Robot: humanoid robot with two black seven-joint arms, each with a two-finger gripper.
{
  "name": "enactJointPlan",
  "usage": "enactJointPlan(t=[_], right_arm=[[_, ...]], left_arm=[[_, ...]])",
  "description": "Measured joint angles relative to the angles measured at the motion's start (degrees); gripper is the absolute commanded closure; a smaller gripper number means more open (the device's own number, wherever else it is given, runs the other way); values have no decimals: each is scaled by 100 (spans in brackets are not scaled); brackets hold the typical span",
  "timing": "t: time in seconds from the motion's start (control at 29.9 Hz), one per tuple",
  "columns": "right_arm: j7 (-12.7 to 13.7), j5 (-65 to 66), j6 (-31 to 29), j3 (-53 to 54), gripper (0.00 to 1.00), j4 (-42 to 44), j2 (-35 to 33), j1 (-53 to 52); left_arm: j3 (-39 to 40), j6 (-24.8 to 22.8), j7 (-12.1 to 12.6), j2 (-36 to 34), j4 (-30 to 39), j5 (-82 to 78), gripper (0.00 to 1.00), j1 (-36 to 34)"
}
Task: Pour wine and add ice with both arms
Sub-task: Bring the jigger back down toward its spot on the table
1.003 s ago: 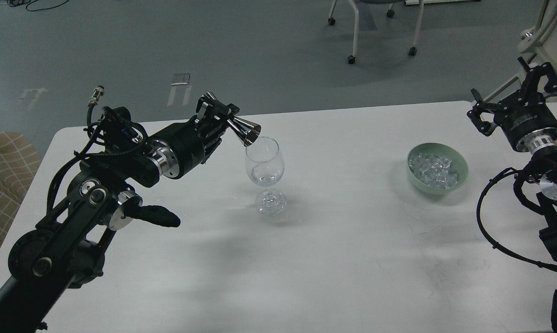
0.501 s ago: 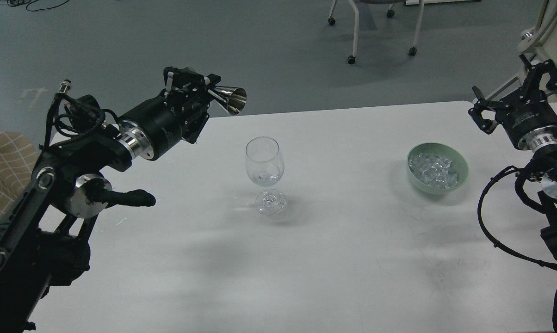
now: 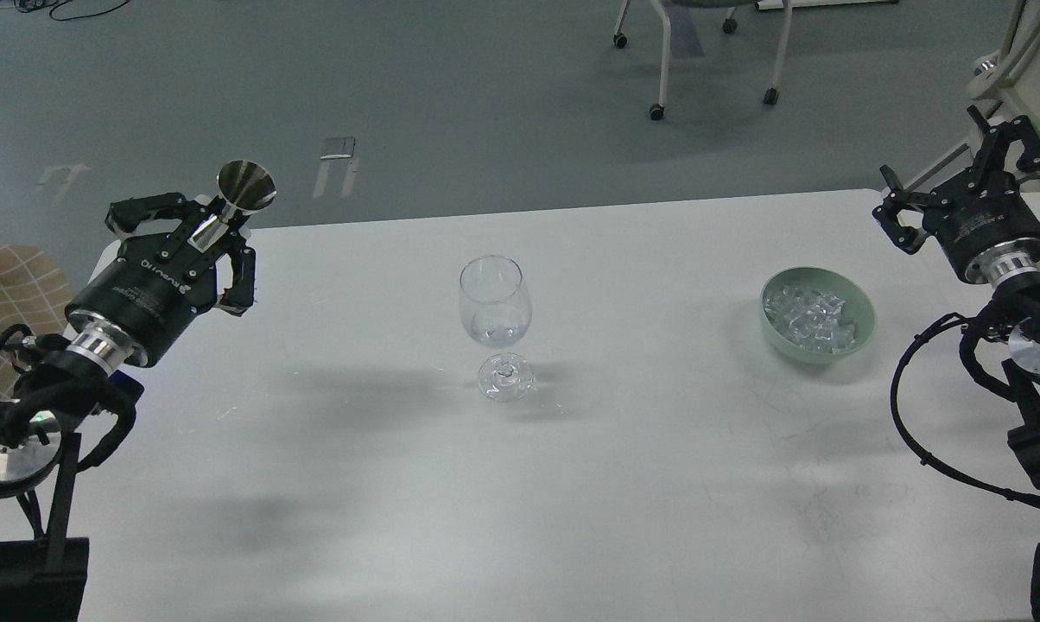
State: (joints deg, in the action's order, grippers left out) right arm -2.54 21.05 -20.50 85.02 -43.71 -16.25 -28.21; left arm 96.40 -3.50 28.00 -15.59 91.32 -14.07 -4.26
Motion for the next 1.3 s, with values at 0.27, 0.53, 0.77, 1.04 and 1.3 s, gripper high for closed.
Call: enactJointPlan(t=[0.27, 0.53, 0.77, 1.04, 1.3], right_arm=[[-8, 22, 69, -40, 0, 3, 41, 140], [-9, 28, 101, -43, 0, -3, -20, 101], [-1, 32, 101, -46, 0, 11, -28, 100], [8, 48, 106, -63, 0, 11, -17, 72], [26, 48, 117, -72, 0, -41, -13, 66]], left_arm=[[33, -128, 0, 579, -548, 25, 82, 107], [-61, -236, 0, 868, -1519, -89, 79, 81], [-50, -883, -54, 867, -2112, -47, 78, 56], [-45, -939, -192, 897, -2194, -12, 68, 38], [-54, -951, -198, 945, -2370, -1, 67, 7]])
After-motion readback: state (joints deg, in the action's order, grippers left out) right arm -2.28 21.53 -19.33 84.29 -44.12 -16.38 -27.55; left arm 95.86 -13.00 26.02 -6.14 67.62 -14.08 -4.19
